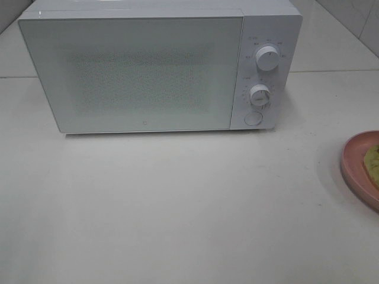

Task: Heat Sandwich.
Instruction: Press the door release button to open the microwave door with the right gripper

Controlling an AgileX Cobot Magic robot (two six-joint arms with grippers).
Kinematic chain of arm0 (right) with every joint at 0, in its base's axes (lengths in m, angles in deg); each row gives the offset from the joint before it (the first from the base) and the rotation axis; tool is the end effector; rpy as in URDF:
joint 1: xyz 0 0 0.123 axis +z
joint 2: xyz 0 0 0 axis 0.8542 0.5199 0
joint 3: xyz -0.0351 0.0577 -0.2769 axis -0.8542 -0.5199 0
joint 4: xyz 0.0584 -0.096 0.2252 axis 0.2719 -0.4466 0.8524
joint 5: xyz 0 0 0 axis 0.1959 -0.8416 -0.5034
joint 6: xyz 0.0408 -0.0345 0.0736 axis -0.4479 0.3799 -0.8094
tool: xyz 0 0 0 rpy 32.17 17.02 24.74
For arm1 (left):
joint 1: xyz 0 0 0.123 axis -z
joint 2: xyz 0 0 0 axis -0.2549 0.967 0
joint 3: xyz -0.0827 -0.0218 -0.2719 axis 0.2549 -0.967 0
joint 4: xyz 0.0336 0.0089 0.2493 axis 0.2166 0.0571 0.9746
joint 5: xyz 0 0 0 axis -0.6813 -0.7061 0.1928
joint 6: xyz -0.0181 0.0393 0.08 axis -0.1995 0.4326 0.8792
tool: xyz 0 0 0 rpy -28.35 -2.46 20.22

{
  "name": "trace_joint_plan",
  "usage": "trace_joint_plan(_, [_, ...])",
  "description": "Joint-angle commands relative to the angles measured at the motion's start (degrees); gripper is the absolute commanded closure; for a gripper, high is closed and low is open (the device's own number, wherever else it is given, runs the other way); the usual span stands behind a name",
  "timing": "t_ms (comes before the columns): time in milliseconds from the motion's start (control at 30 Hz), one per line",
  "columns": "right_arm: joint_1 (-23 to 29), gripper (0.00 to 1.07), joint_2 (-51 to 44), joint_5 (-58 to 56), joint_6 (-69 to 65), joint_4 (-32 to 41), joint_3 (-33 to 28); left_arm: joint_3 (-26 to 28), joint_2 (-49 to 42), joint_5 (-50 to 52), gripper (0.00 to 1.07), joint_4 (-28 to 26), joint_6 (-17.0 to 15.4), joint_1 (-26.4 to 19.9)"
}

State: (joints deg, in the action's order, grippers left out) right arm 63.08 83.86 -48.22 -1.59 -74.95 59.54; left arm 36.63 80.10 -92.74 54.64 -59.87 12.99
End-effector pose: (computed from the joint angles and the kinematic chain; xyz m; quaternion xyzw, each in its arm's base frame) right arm -0.0050 -0.0012 0.2808 -0.0125 0.8440 0.0278 0.5356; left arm -0.0041 -0.0066 0.2776 -0.0039 0.8479 -0.0282 0.5295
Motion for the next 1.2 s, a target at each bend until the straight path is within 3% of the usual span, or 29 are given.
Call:
trace_joint_plan(33, [-0.3,0.31,-1.5,0.2,0.1,-0.1,-0.1,-0.1,-1.3,0.3,0.05,-0.3,0.1,-0.2])
trace_joint_plan(567, [-0.3,0.31,-0.5,0.9,0.1,0.2,1.5,-0.1,-1.3,0.3,0.05,-0.3,0.1,-0.2])
trace_joint_plan(1200, [-0.3,0.31,17.1,11.2,0.1,1.4,4.0,-0.1,-1.3,0.3,0.05,-0.3,0.1,-0.2])
